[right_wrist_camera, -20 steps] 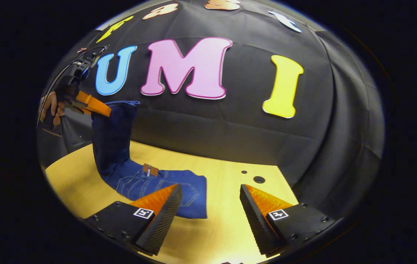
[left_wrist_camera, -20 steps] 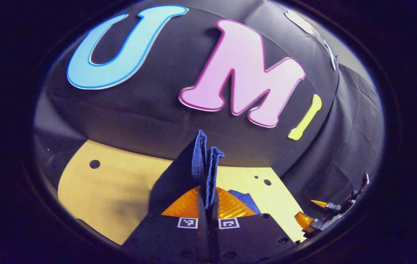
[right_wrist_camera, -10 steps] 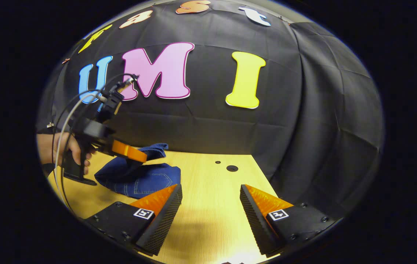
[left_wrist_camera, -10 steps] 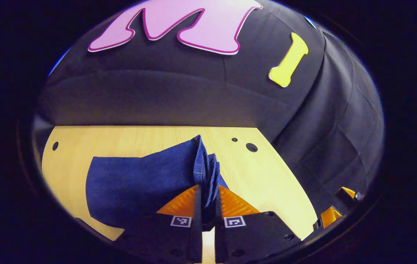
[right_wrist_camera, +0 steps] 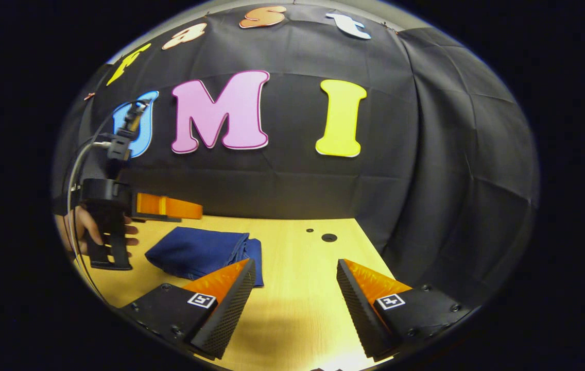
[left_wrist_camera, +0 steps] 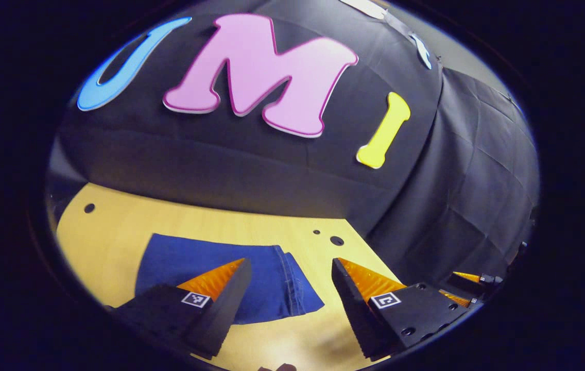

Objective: Grasp the waist and the cuffs of the jeans and fold them to make the two legs overlap; first hold the waist and fold one-third of the jeans toward the cuffs, then hold the cuffs and fold the remaining one-third in the same direction to finish folding.

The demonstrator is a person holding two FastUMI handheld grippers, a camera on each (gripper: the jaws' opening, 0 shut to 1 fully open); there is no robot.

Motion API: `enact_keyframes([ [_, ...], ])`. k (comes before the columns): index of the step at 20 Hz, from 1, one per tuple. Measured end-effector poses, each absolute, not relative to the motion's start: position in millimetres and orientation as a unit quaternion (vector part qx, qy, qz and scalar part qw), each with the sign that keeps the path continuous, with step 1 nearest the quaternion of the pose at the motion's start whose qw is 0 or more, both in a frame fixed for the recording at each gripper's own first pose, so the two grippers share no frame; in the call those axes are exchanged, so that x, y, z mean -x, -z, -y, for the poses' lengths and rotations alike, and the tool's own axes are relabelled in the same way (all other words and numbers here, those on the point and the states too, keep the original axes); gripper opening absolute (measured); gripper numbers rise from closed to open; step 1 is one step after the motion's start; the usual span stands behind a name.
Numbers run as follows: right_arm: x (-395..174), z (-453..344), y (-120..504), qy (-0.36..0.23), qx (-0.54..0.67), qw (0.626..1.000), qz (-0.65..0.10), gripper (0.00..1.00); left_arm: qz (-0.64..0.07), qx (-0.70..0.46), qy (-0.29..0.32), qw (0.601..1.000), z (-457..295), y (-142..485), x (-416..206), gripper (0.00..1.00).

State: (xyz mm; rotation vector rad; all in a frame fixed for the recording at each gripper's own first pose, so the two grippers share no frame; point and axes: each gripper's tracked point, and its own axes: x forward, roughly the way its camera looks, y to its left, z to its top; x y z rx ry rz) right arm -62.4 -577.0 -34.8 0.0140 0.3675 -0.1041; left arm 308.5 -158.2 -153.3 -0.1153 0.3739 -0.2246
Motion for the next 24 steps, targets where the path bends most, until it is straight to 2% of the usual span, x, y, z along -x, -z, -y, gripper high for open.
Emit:
enact_keyframes([
  [5,66.6,530.0,-11.3,0.015,-0.012,0.989,-0.144,0.96,-0.071,0.027,0.036,0.996,90.2,63.4,-212.7,0.97],
  [9,81.1,489.0,-46.7,-0.015,-0.025,0.992,-0.124,0.96,-0.044,0.004,0.002,0.999,52.3,26.9,-136.7,0.97],
  [15,128.0,442.6,-95.0,-0.044,-0.009,0.994,-0.098,0.96,-0.023,-0.005,-0.016,1.0,25.2,22.5,-41.0,0.96],
  [24,195.9,405.8,-129.7,-0.057,0.008,0.996,-0.066,0.96,-0.015,0.013,-0.022,1.0,5.8,28.7,23.6,0.96],
])
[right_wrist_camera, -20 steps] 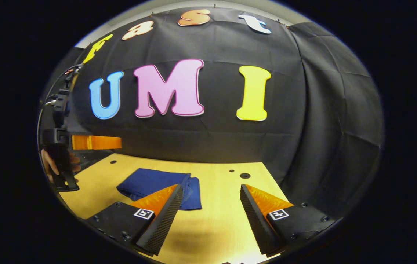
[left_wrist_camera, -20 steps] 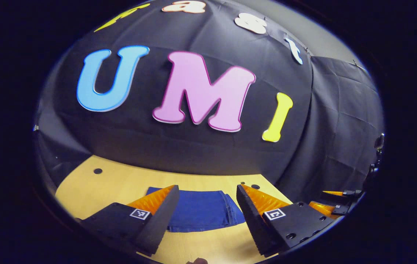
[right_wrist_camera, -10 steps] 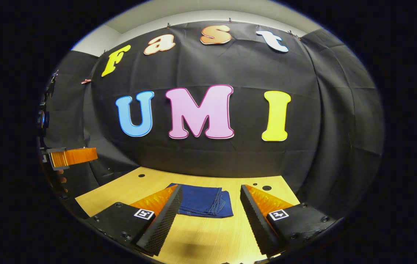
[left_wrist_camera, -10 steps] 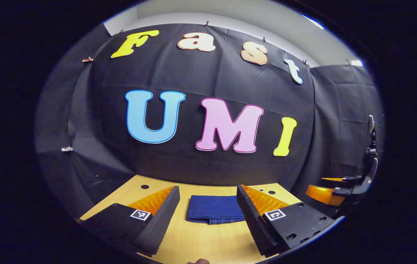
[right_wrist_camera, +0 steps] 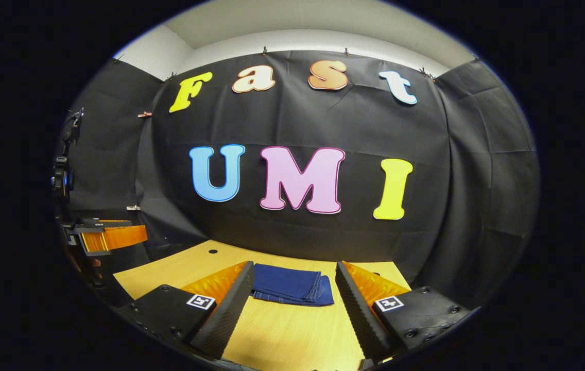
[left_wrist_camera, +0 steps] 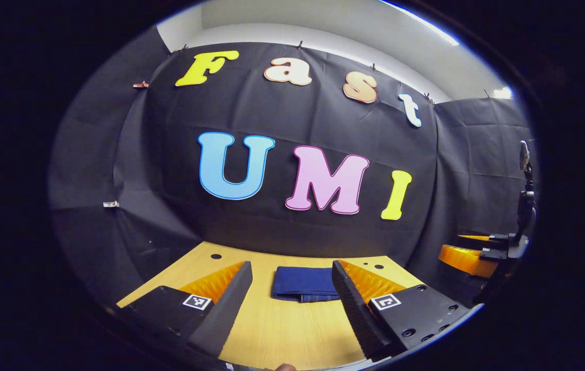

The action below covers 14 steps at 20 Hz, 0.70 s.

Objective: Grasp the waist and the cuffs of the jeans and fold them to make the two legs overlap; first hold the waist and fold one-third of the jeans toward the cuffs, then hold the cuffs and fold the remaining one-third in the same direction to finish folding.

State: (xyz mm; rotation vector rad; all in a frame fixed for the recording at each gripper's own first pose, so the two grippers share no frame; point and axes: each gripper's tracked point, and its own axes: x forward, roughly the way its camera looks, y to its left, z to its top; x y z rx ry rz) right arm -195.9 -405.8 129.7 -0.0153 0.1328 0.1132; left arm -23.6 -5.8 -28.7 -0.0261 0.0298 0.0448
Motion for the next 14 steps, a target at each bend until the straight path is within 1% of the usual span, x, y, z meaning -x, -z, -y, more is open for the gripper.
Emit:
enact_keyframes([
  [4,202.7,407.8,-133.9,-0.052,-0.008,0.997,-0.057,0.96,-0.003,-0.015,-0.033,0.999,3.3,23.6,31.6,0.96],
  [6,202.9,405.8,-130.8,-0.055,-0.02,0.996,-0.067,0.96,-0.009,-0.013,-0.043,0.999,3.5,25.1,32.2,0.96],
  [7,203.3,403.5,-131.1,-0.061,-0.023,0.996,-0.069,0.93,-0.01,-0.01,-0.043,0.999,4.1,24.7,34.1,0.96],
  [8,201.9,402.4,-136.3,-0.061,-0.021,0.996,-0.062,0.96,-0.007,-0.008,-0.04,0.999,3.8,23.1,35.0,0.96],
  [11,202.9,401.5,-141.2,-0.061,-0.019,0.997,-0.052,0.96,-0.003,-0.016,-0.04,0.999,1.0,25.3,33.9,0.96],
  [12,203.3,400.1,-140.9,-0.061,-0.018,0.997,-0.05,1.0,-0.007,-0.015,-0.039,0.999,2.9,27.6,32.7,0.96],
  [14,204.1,398.4,-141.3,-0.06,-0.011,0.997,-0.049,0.92,-0.011,-0.006,-0.035,0.999,3.6,30.6,32.3,0.96],
])
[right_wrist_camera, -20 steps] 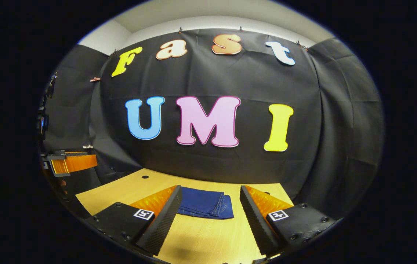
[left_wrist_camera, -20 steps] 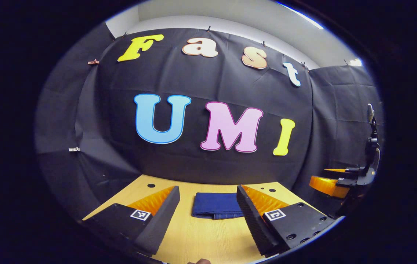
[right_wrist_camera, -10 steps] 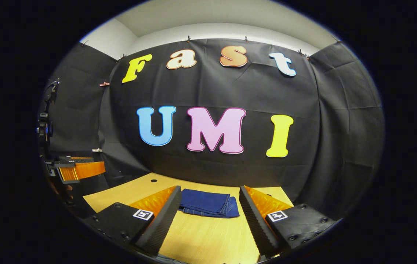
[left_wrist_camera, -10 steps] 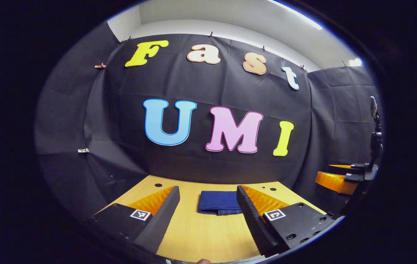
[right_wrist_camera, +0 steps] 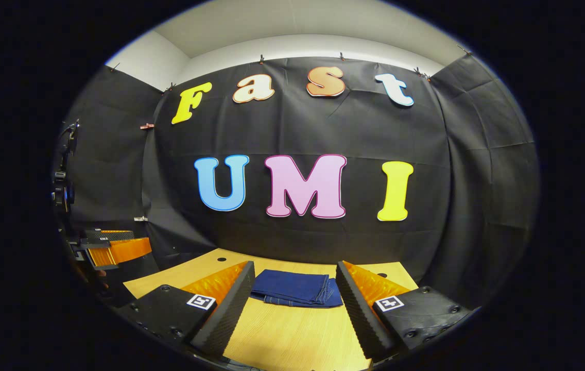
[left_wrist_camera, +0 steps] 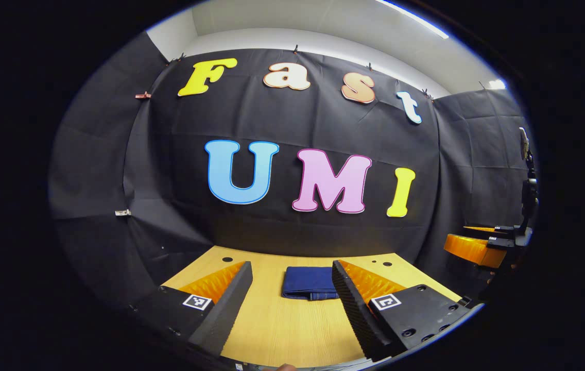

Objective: Grasp the waist and the cuffs of the jeans and fold them to make the two legs overlap; first hold the waist and fold one-third of the jeans toward the cuffs, then hold the cuffs and fold the remaining one-third in the same direction to finish folding.

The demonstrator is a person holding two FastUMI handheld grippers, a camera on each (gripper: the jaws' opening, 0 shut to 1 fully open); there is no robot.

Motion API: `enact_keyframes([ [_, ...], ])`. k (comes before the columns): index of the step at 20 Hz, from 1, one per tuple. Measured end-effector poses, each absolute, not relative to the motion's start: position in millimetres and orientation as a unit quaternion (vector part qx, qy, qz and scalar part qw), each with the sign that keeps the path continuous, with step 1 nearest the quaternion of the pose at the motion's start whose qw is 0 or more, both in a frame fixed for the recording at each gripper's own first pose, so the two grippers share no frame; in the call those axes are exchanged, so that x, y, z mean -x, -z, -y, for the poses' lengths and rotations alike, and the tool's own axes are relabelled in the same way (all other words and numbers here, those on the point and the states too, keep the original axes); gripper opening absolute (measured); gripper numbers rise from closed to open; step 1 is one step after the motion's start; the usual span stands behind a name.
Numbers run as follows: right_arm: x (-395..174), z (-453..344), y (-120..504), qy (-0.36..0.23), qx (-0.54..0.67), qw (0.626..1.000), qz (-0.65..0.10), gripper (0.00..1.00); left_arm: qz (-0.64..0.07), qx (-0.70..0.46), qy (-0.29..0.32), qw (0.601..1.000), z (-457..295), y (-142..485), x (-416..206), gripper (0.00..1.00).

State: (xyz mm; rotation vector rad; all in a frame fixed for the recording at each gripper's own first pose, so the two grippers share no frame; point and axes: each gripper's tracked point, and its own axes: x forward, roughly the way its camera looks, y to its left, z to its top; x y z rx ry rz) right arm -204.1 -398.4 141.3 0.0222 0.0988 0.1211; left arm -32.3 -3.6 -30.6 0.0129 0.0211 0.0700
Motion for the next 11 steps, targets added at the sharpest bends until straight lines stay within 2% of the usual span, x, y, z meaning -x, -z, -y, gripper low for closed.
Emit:
enact_keyframes([
  [1,204.5,398.6,-139.6,-0.059,-0.009,0.997,-0.05,0.96,-0.011,-0.005,-0.034,0.999,2.3,30.6,31.9,0.96],
  [11,216.9,388.2,-144.9,-0.045,0.01,0.999,-0.029,0.96,0.007,-0.006,-0.01,1.0,0.1,22.5,29.7,0.96],
])
